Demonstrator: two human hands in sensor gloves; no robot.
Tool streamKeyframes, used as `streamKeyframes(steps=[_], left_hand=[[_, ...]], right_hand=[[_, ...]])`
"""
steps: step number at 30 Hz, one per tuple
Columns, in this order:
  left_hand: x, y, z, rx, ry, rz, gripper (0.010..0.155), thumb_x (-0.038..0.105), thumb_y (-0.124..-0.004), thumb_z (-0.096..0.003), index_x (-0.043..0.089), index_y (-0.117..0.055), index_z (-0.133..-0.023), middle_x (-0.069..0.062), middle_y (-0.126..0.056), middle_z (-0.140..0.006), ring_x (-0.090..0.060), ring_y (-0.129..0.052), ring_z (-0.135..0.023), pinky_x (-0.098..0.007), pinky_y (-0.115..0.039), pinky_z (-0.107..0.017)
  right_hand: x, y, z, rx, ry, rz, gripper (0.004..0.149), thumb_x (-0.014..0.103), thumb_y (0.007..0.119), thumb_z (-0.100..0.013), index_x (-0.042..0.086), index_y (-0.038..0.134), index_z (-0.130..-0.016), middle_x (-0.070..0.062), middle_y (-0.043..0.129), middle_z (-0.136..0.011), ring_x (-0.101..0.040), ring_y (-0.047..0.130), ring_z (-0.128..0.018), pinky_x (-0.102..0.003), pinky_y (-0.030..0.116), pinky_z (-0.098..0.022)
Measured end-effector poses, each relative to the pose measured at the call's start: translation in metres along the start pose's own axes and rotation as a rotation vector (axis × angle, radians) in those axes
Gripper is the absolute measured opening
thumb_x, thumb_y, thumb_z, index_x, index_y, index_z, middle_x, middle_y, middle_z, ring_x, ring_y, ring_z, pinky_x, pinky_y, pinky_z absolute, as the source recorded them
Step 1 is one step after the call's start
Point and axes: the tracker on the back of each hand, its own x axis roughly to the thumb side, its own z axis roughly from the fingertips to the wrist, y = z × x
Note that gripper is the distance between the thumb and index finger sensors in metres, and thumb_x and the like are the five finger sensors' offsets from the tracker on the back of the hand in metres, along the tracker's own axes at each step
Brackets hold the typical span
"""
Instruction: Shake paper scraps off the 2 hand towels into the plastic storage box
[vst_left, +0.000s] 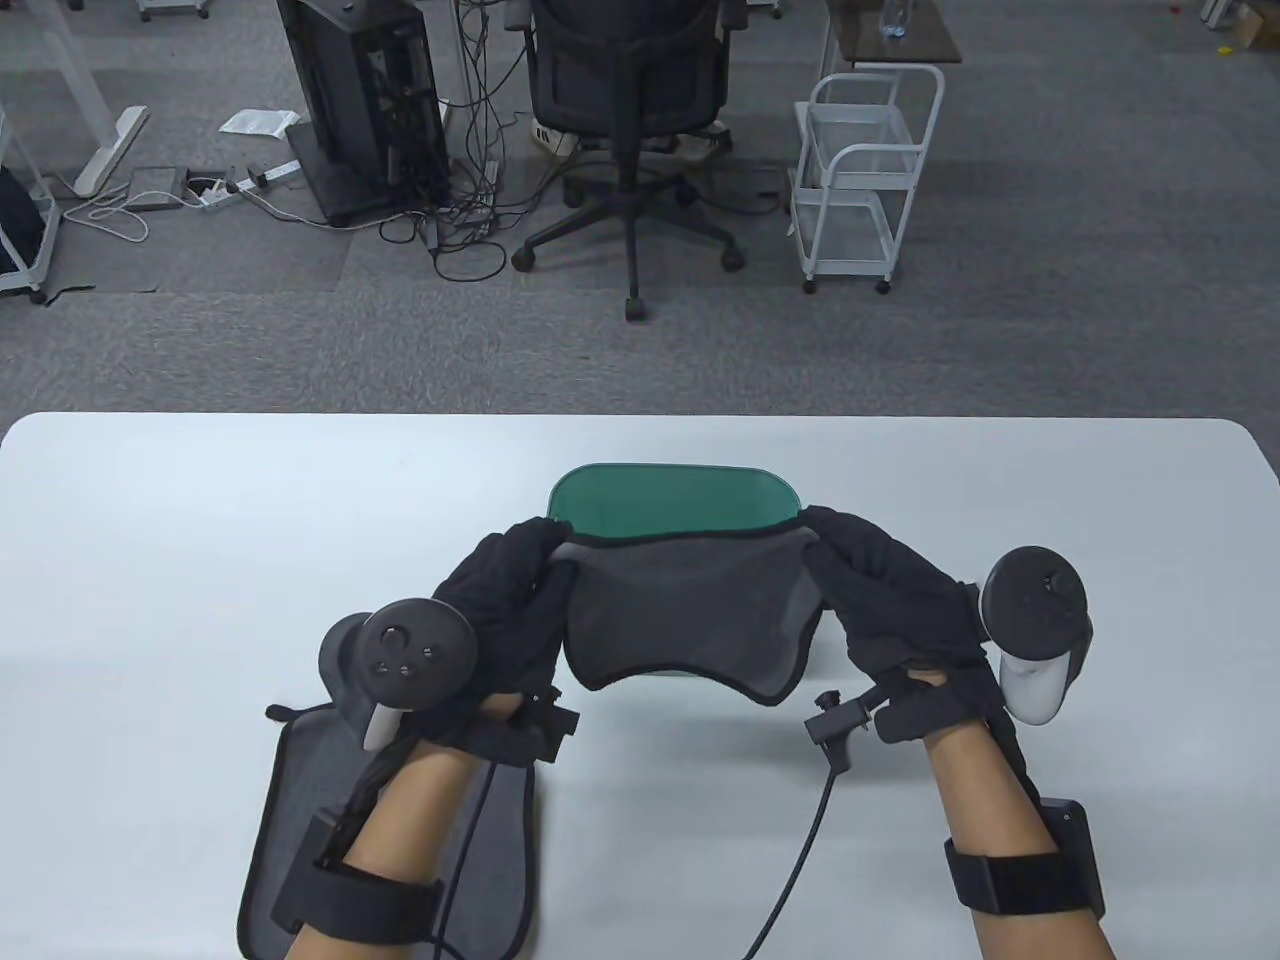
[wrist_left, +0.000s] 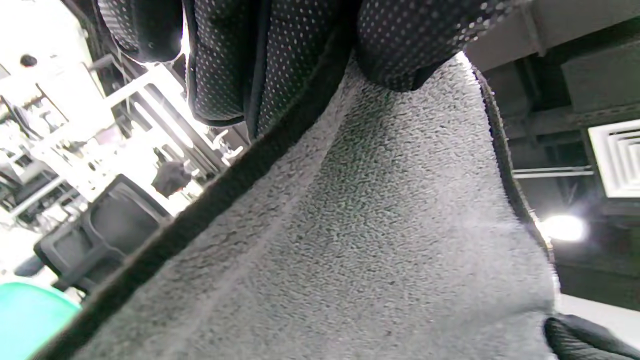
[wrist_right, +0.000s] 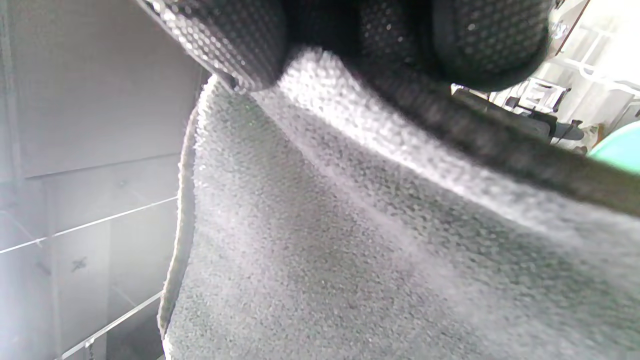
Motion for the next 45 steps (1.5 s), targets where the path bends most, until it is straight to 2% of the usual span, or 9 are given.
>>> streamKeyframes(steps=[6,10,13,18,22,26,35,39,45], left_hand=[[-0.001,-0.002,0.039,-0.062,0.014,-0.001,0.045,0.036,-0.075,-0.0505,0.009,-0.069,-0.086,-0.015,-0.091,-0.077,-0.042,-0.091,-0.083,-0.059,-0.069,-0.066],[-0.006,-0.007,0.062,-0.17,0.033,-0.04,0.044,0.036,-0.076,-0.05,0.009,-0.071,-0.085,-0.015,-0.092,-0.077,-0.043,-0.092,-0.082,-0.059,-0.069,-0.065],[-0.006,-0.01,0.075,-0.255,0.054,-0.098,0.044,0.036,-0.077,-0.05,0.009,-0.072,-0.085,-0.015,-0.092,-0.076,-0.043,-0.092,-0.082,-0.059,-0.069,-0.066],[-0.005,-0.009,0.093,-0.33,0.071,-0.121,0.044,0.036,-0.077,-0.0499,0.008,-0.073,-0.084,-0.016,-0.093,-0.076,-0.044,-0.092,-0.081,-0.059,-0.069,-0.065],[-0.006,-0.012,0.103,-0.442,0.115,-0.144,0.044,0.036,-0.078,-0.0501,0.008,-0.074,-0.084,-0.016,-0.093,-0.075,-0.044,-0.092,-0.081,-0.06,-0.069,-0.066],[-0.022,-0.027,0.101,-0.532,0.194,-0.193,0.043,0.036,-0.078,-0.0502,0.008,-0.075,-0.083,-0.017,-0.093,-0.076,-0.045,-0.092,-0.081,-0.06,-0.068,-0.066],[-0.067,-0.088,0.089,-0.68,0.362,-0.404,0.044,0.038,-0.076,-0.0515,0.012,-0.072,-0.086,-0.014,-0.09,-0.081,-0.041,-0.087,-0.088,-0.059,-0.064,-0.071],[-0.077,-0.108,0.086,-0.705,0.389,-0.486,0.044,0.04,-0.076,-0.052,0.012,-0.071,-0.086,-0.011,-0.089,-0.082,-0.04,-0.086,-0.091,-0.059,-0.062,-0.073],[-0.088,-0.132,0.081,-0.742,0.383,-0.639,0.044,0.042,-0.074,-0.0528,0.015,-0.071,-0.087,-0.01,-0.088,-0.085,-0.038,-0.085,-0.093,-0.059,-0.061,-0.075]], right_hand=[[-0.016,0.008,0.041,0.105,0.009,0.04,0.04,0.028,0.084,-0.055,0.006,0.08,-0.088,-0.019,0.096,-0.08,-0.038,0.096,-0.056,-0.051,0.08,-0.042],[-0.034,0.016,0.069,0.152,0.055,0.05,0.039,0.027,0.084,-0.055,0.006,0.08,-0.088,-0.02,0.096,-0.079,-0.038,0.096,-0.055,-0.051,0.08,-0.041],[-0.04,0.017,0.085,0.176,0.084,0.046,0.04,0.027,0.085,-0.055,0.005,0.08,-0.087,-0.021,0.097,-0.078,-0.038,0.097,-0.053,-0.05,0.081,-0.039],[-0.04,0.021,0.105,0.244,0.133,0.068,0.04,0.027,0.085,-0.054,0.003,0.082,-0.086,-0.022,0.099,-0.073,-0.036,0.099,-0.047,-0.049,0.082,-0.034],[-0.04,0.03,0.117,0.315,0.178,0.174,0.04,0.027,0.086,-0.054,0.003,0.082,-0.085,-0.021,0.101,-0.07,-0.034,0.101,-0.043,-0.047,0.084,-0.031],[-0.051,0.041,0.115,0.323,0.262,0.325,0.04,0.027,0.086,-0.054,0.003,0.082,-0.085,-0.021,0.101,-0.07,-0.034,0.101,-0.042,-0.046,0.084,-0.031],[-0.113,0.066,0.093,0.293,0.503,0.4,0.04,0.026,0.085,-0.054,0.002,0.08,-0.087,-0.023,0.098,-0.073,-0.037,0.099,-0.046,-0.05,0.081,-0.034],[-0.131,0.072,0.084,0.245,0.565,0.46,0.04,0.025,0.085,-0.055,0.003,0.079,-0.088,-0.023,0.097,-0.076,-0.038,0.098,-0.048,-0.05,0.081,-0.036],[-0.146,0.082,0.073,0.245,0.594,0.57,0.04,0.026,0.085,-0.056,0.004,0.078,-0.089,-0.023,0.096,-0.079,-0.038,0.097,-0.051,-0.051,0.079,-0.039]])
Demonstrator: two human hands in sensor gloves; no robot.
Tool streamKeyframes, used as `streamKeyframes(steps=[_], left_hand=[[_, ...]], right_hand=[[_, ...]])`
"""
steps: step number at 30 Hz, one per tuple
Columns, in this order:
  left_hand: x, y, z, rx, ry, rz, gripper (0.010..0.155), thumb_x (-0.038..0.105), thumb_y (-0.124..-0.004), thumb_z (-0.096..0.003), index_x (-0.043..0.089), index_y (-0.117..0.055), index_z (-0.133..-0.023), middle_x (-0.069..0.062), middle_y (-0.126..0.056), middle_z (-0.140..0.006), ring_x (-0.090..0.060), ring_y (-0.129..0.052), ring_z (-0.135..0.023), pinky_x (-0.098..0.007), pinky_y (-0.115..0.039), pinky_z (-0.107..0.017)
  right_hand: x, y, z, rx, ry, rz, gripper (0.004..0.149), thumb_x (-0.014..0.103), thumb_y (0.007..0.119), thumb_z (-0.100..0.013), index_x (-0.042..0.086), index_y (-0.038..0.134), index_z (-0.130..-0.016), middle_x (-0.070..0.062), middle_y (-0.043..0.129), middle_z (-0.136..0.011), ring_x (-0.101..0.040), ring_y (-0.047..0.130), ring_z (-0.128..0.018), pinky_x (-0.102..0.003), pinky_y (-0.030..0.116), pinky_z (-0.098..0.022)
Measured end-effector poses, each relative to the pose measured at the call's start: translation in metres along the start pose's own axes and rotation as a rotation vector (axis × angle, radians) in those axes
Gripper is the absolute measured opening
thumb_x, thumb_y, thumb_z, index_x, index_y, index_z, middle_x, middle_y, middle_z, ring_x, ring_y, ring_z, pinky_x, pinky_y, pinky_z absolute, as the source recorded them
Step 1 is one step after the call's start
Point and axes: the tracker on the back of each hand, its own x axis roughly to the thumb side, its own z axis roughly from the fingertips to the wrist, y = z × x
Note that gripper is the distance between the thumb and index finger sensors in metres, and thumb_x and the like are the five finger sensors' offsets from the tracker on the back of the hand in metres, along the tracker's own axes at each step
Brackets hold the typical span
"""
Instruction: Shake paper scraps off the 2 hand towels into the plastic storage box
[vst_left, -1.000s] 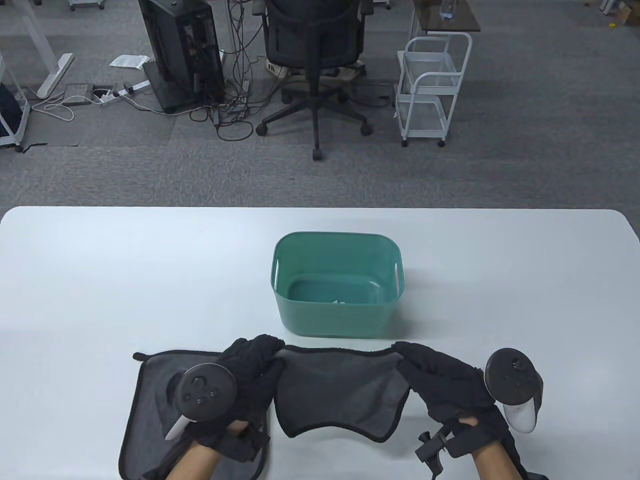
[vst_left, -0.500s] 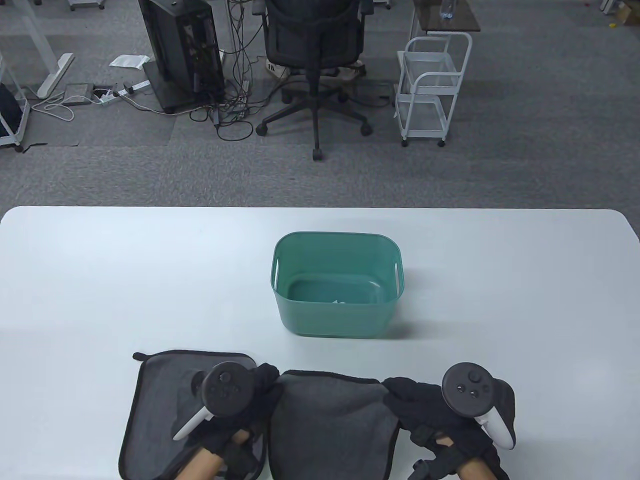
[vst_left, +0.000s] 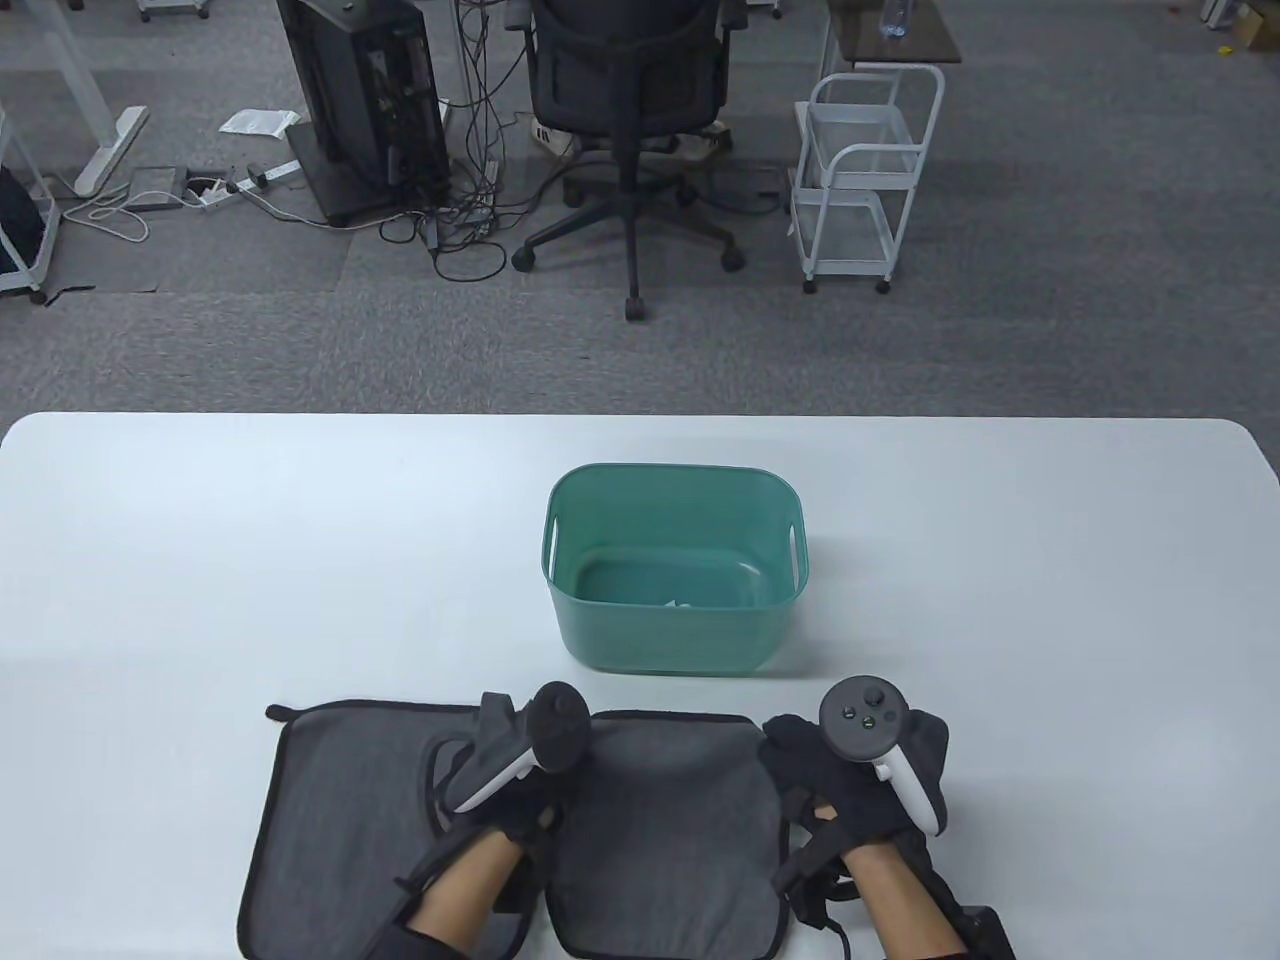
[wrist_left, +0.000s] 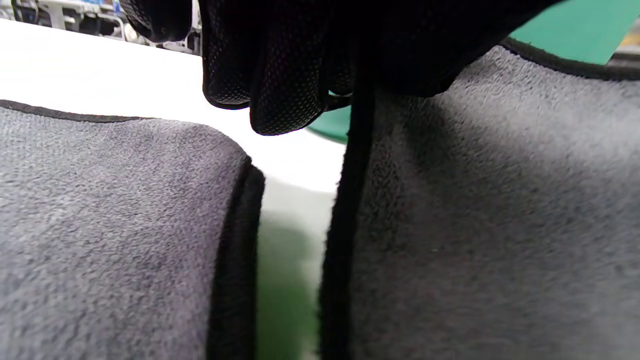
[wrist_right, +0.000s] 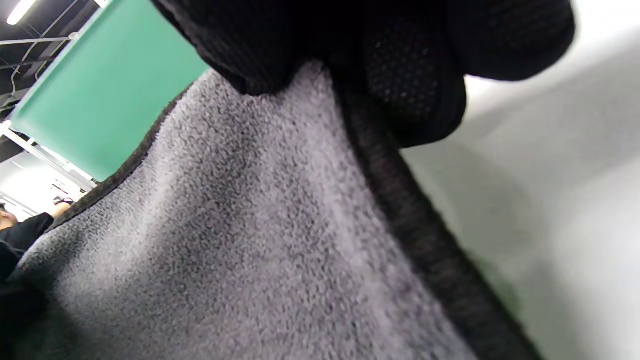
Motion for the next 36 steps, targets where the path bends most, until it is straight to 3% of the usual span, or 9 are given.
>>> streamKeyframes(steps=[13,19,25,29,32,36], left_hand=[[0.014,-0.015,-0.025,-0.058,0.04,-0.176,0.047,0.045,-0.071,-0.0537,0.014,-0.069,-0.089,-0.011,-0.086,-0.087,-0.039,-0.081,-0.095,-0.059,-0.058,-0.076],[0.013,-0.018,-0.028,-0.084,0.052,-0.162,0.061,0.051,-0.069,-0.0533,0.012,-0.057,-0.098,-0.016,-0.074,-0.097,-0.044,-0.068,-0.102,-0.059,-0.054,-0.078],[0.01,0.002,-0.01,0.046,0.011,-0.125,0.068,0.056,-0.07,-0.0506,0.011,-0.056,-0.1,-0.017,-0.072,-0.098,-0.046,-0.066,-0.101,-0.058,-0.056,-0.077],[0.01,0.028,0.013,0.212,-0.048,-0.026,0.067,0.055,-0.072,-0.0493,0.01,-0.063,-0.097,-0.018,-0.078,-0.093,-0.047,-0.073,-0.096,-0.058,-0.06,-0.074],[0.01,0.045,0.031,0.287,-0.097,-0.032,0.069,0.057,-0.074,-0.0478,0.01,-0.064,-0.097,-0.018,-0.08,-0.092,-0.047,-0.076,-0.094,-0.058,-0.064,-0.071],[0.007,0.058,0.055,0.304,-0.153,0.035,0.07,0.059,-0.077,-0.0464,0.012,-0.067,-0.097,-0.017,-0.082,-0.091,-0.046,-0.079,-0.094,-0.058,-0.065,-0.071]], right_hand=[[0.003,0.015,-0.028,-0.031,0.034,0.142,0.041,0.027,0.085,-0.056,0.005,0.077,-0.09,-0.022,0.095,-0.08,-0.038,0.096,-0.052,-0.05,0.079,-0.04],[0.006,0.023,-0.033,-0.016,0.05,0.181,0.043,0.028,0.083,-0.057,0.006,0.074,-0.093,-0.021,0.092,-0.084,-0.038,0.095,-0.056,-0.051,0.078,-0.042],[0.007,0.015,-0.028,-0.061,0.043,0.175,0.051,0.031,0.083,-0.057,0.009,0.066,-0.099,-0.022,0.08,-0.098,-0.044,0.085,-0.078,-0.06,0.069,-0.057],[0.007,-0.006,-0.015,-0.124,0.023,0.148,0.056,0.033,0.083,-0.056,0.011,0.061,-0.102,-0.021,0.071,-0.106,-0.047,0.076,-0.09,-0.065,0.06,-0.064],[0.011,-0.024,0.002,-0.166,-0.037,0.125,0.059,0.037,0.082,-0.055,0.01,0.061,-0.103,-0.022,0.068,-0.108,-0.049,0.073,-0.092,-0.069,0.055,-0.065],[0.016,-0.042,0.029,-0.263,-0.152,0.081,0.059,0.041,0.081,-0.054,0.009,0.064,-0.101,-0.023,0.073,-0.104,-0.048,0.077,-0.088,-0.072,0.05,-0.066]])
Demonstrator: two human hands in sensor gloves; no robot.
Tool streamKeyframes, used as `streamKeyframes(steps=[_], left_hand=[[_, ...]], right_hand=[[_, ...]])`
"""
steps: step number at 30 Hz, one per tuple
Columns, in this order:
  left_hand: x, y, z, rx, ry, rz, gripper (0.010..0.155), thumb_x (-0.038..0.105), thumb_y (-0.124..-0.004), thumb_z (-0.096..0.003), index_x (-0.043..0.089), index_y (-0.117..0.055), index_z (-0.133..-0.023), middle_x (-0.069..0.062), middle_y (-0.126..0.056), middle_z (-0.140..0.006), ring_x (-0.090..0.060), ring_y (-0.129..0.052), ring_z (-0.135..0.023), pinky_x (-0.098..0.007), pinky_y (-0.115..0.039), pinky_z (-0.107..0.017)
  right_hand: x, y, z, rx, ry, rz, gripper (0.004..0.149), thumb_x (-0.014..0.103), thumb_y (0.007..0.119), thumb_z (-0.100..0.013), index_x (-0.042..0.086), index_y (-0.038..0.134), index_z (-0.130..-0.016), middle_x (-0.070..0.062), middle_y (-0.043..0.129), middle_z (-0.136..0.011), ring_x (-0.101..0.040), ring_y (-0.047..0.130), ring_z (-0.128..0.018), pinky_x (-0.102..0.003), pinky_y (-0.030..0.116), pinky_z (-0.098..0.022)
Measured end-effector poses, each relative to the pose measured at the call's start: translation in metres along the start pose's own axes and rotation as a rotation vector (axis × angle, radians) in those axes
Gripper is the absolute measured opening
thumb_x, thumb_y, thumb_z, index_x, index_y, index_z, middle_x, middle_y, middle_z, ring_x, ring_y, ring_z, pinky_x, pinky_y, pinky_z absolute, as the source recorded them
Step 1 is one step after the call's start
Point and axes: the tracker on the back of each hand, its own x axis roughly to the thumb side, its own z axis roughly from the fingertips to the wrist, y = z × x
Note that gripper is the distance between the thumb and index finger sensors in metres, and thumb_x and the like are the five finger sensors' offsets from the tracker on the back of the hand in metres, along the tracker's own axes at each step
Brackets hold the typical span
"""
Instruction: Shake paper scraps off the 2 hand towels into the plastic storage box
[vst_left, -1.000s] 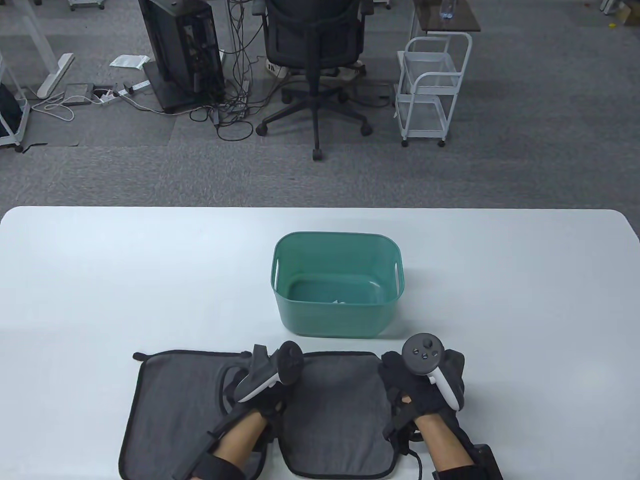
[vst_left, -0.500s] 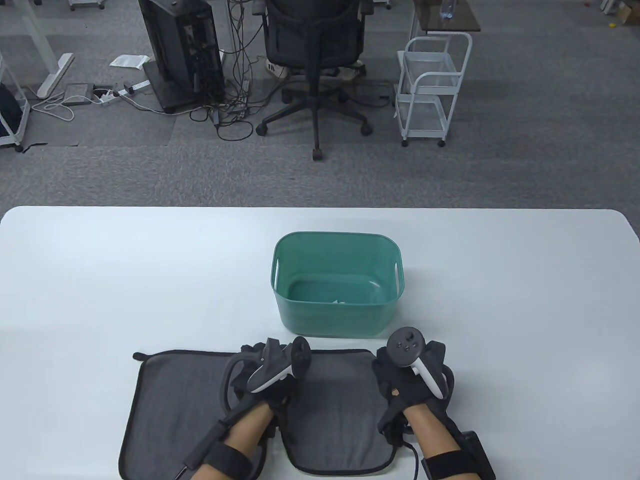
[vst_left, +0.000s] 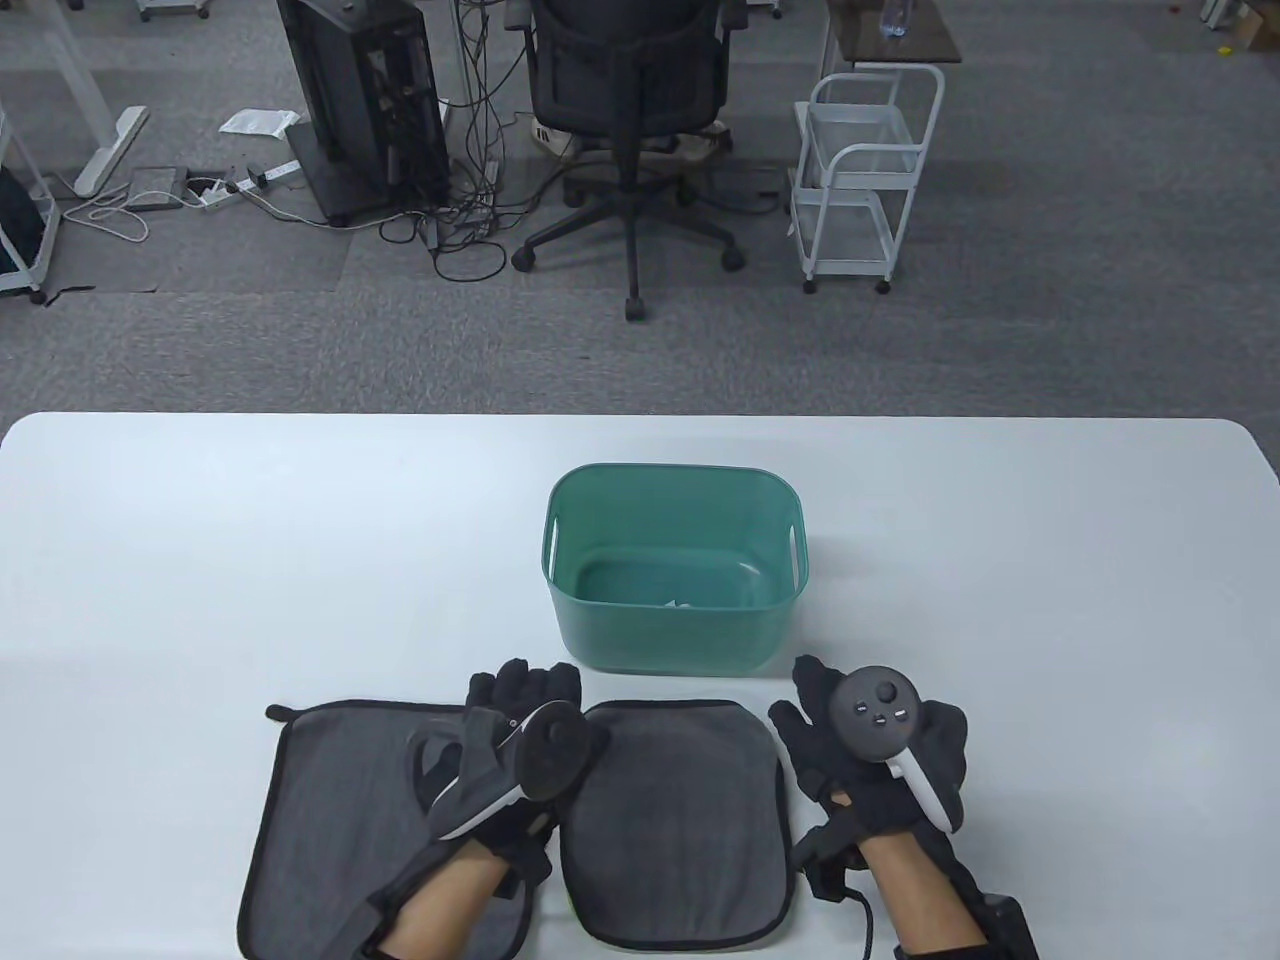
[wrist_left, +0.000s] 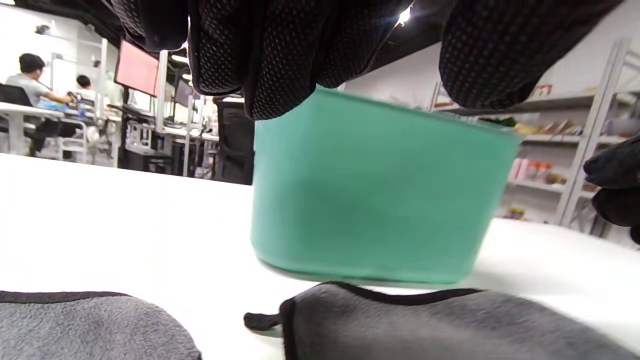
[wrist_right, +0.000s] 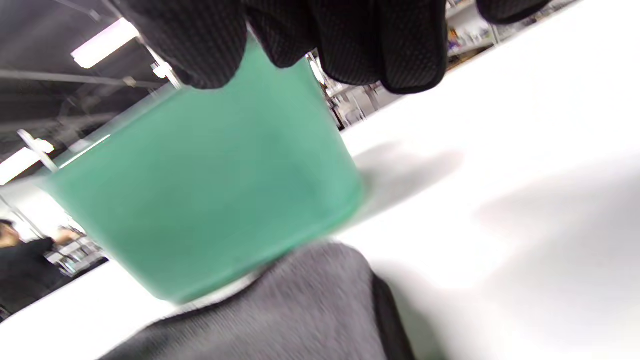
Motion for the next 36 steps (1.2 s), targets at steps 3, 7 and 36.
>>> streamKeyframes(steps=[3,7,36], left_hand=[[0.001,0.007,0.016,-0.002,-0.036,0.058,0.072,0.059,-0.078,-0.0459,0.011,-0.066,-0.098,-0.019,-0.081,-0.092,-0.048,-0.077,-0.094,-0.059,-0.064,-0.071],[0.005,0.005,0.033,-0.071,-0.084,0.038,0.077,0.061,-0.078,-0.0461,0.012,-0.06,-0.102,-0.019,-0.076,-0.096,-0.049,-0.074,-0.096,-0.061,-0.063,-0.071],[0.024,-0.049,0.048,-0.29,-0.293,-0.077,0.095,0.069,-0.071,-0.042,0.018,-0.026,-0.108,-0.019,-0.033,-0.111,-0.05,-0.033,-0.109,-0.059,-0.036,-0.081]], right_hand=[[0.001,-0.011,0.016,-0.033,-0.076,-0.022,0.061,0.044,0.08,-0.054,0.009,0.063,-0.101,-0.023,0.071,-0.106,-0.049,0.076,-0.089,-0.073,0.05,-0.066],[0.002,-0.014,0.031,-0.026,-0.15,-0.036,0.066,0.049,0.079,-0.053,0.01,0.061,-0.103,-0.022,0.066,-0.109,-0.05,0.07,-0.094,-0.074,0.047,-0.066],[0.023,0.067,0.071,0.349,-0.529,0.185,0.086,0.062,0.073,-0.048,0.015,0.034,-0.108,-0.012,0.03,-0.122,-0.039,0.021,-0.113,-0.061,0.019,-0.075]])
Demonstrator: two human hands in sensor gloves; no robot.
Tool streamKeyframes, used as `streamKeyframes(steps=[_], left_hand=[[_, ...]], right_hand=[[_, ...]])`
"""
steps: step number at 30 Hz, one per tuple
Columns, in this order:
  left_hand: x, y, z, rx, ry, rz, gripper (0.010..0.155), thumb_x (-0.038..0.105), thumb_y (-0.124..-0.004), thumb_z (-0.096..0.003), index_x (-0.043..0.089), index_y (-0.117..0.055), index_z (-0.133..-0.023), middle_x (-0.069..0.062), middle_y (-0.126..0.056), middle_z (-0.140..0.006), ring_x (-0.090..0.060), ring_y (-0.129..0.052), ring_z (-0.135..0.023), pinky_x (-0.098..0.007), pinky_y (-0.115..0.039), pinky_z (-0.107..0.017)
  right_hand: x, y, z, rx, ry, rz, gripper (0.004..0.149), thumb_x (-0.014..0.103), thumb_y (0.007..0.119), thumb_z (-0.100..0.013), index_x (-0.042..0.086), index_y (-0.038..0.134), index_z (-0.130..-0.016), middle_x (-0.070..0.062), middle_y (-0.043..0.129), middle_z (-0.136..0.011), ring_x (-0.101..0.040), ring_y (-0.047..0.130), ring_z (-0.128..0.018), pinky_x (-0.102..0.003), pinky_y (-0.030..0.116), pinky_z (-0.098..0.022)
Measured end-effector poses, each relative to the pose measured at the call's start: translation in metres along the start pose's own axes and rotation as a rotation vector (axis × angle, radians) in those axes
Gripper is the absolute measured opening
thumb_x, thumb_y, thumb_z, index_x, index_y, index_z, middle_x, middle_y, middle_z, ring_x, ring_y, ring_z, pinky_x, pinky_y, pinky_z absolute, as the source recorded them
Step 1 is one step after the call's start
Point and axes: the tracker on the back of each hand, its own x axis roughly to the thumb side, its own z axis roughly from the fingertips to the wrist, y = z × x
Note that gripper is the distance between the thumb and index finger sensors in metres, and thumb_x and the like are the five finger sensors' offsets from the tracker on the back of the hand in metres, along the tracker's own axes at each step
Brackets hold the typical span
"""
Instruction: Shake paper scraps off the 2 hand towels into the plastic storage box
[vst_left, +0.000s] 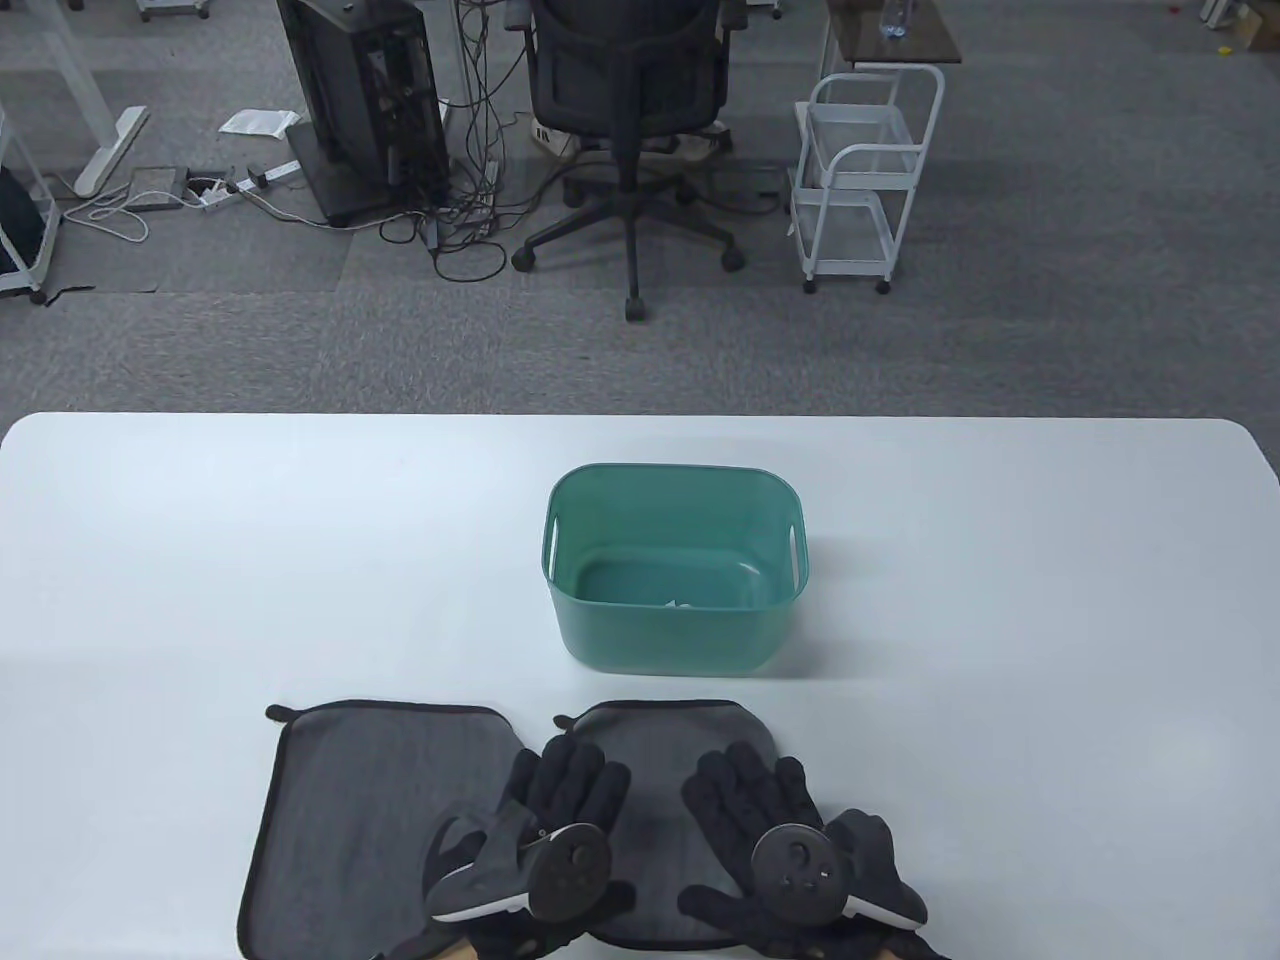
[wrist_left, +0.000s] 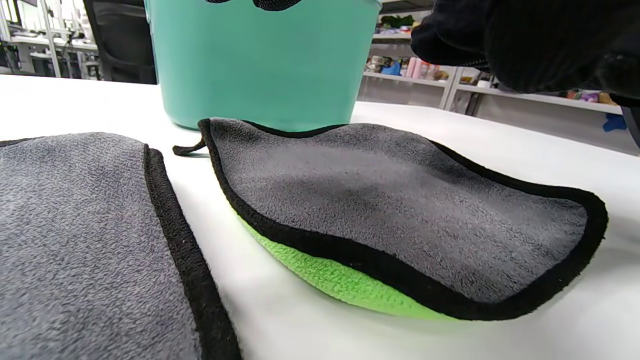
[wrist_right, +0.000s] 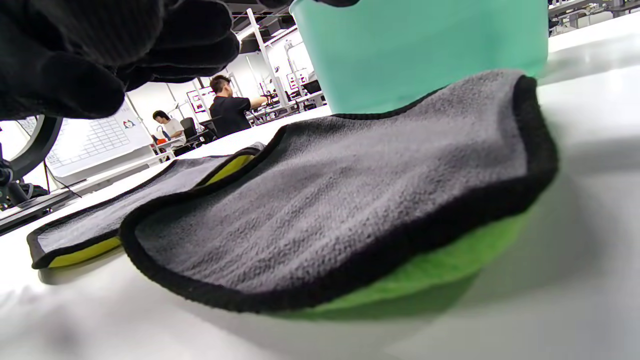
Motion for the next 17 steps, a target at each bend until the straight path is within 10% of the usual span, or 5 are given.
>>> streamKeyframes(steps=[17], left_hand=[[-0.003,-0.0001,-0.0003,0.002,0.01,0.011,0.095,0.07,-0.07,-0.0417,0.017,-0.027,-0.108,-0.019,-0.034,-0.111,-0.051,-0.035,-0.108,-0.06,-0.038,-0.08]], right_hand=[[-0.0006,0.0003,-0.0003,0.022,0.025,0.002,0.085,0.062,0.073,-0.049,0.015,0.034,-0.108,-0.012,0.031,-0.122,-0.04,0.022,-0.113,-0.063,0.021,-0.074]])
